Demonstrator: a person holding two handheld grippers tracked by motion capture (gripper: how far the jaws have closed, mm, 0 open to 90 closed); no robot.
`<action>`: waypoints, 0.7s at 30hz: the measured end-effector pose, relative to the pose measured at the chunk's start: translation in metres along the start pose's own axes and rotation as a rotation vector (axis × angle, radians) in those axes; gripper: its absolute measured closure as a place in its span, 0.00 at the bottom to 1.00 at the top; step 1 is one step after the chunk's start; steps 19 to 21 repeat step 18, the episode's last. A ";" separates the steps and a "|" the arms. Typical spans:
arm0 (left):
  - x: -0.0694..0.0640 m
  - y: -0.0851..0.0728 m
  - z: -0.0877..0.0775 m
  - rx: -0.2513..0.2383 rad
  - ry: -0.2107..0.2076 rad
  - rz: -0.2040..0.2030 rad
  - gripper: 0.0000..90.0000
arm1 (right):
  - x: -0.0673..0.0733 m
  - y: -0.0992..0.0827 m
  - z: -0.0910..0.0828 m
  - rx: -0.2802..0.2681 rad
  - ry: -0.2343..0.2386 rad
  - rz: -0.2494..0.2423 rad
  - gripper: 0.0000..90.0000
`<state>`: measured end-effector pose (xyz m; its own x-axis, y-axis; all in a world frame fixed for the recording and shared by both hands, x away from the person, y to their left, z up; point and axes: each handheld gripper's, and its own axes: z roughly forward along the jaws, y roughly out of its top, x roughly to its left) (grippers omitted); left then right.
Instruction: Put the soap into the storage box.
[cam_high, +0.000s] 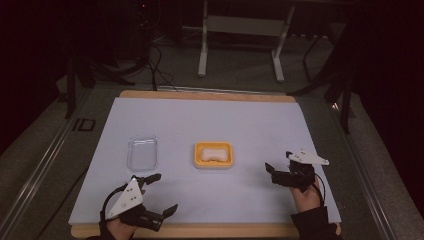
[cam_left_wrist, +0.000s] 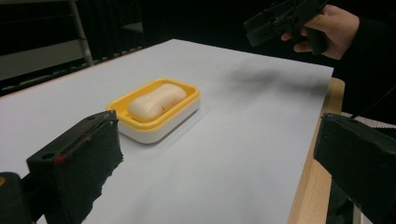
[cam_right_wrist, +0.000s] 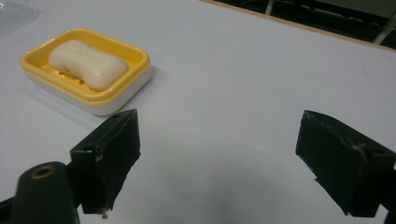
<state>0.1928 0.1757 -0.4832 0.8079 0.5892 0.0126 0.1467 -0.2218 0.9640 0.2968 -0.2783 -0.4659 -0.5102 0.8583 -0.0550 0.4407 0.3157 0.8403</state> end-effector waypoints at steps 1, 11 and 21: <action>0.000 0.000 0.000 0.002 0.000 0.002 0.01 | 0.001 0.001 0.000 0.000 -0.001 -0.004 0.15; 0.000 0.000 0.000 0.003 -0.001 0.000 0.01 | -0.002 -0.001 0.003 0.006 0.006 0.000 0.15; 0.000 0.000 -0.001 0.002 0.000 0.000 0.01 | 0.000 -0.001 0.003 0.008 0.008 0.000 0.15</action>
